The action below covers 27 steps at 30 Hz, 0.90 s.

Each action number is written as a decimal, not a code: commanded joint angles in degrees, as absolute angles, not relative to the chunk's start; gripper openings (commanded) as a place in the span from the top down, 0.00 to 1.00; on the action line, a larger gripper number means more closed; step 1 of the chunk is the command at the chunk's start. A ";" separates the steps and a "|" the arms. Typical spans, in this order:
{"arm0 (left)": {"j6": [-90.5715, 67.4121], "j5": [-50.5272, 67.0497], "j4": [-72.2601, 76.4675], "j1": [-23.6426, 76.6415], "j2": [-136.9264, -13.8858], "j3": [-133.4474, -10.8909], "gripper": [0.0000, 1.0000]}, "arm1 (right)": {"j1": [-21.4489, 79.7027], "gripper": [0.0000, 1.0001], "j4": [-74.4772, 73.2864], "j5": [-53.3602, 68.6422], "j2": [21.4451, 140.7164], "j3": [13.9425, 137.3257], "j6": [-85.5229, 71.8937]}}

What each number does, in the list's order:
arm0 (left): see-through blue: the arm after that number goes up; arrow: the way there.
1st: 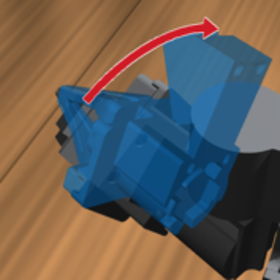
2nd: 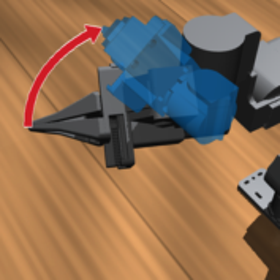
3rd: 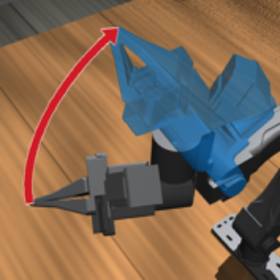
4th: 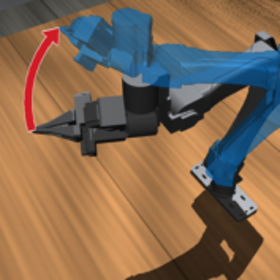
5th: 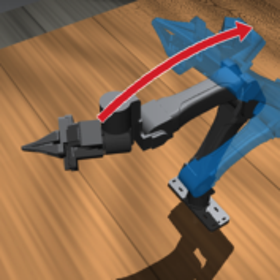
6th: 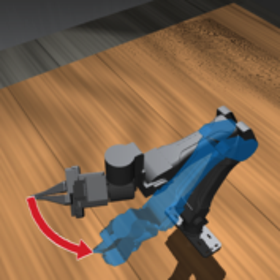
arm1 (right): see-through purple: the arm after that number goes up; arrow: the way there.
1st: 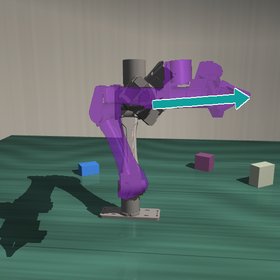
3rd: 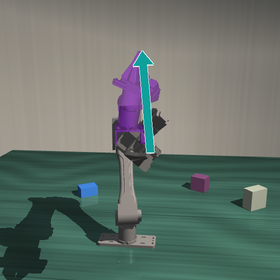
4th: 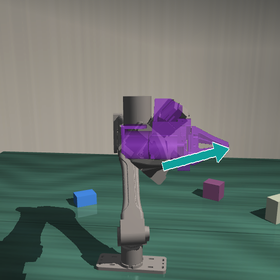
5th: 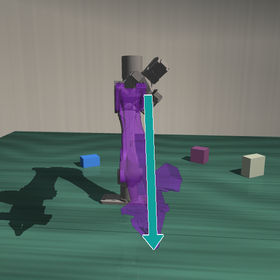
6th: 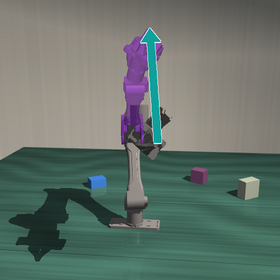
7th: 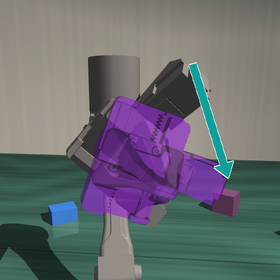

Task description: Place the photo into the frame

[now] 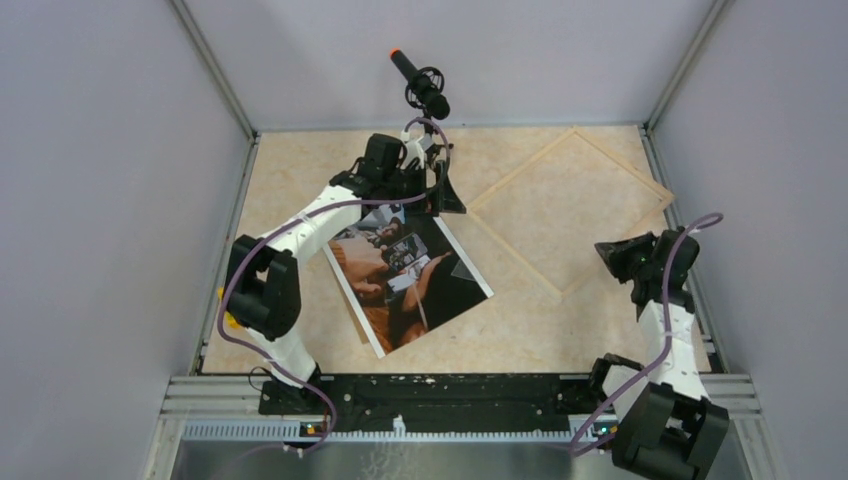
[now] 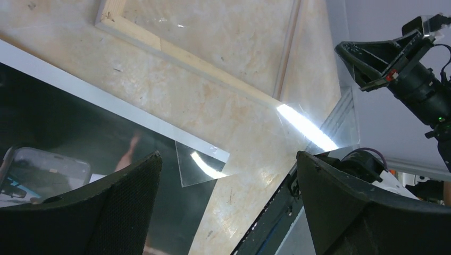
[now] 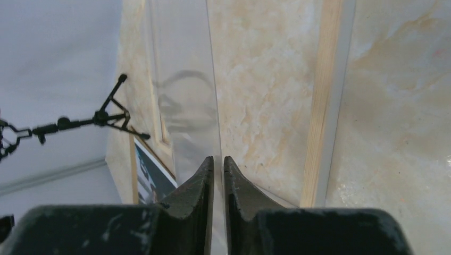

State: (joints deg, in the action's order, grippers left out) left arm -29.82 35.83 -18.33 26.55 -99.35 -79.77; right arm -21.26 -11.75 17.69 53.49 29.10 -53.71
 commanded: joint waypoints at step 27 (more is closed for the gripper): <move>-27.88 33.56 -15.49 26.36 -94.91 -77.53 0.02 | -15.91 0.59 37.95 43.92 82.42 20.60 -48.44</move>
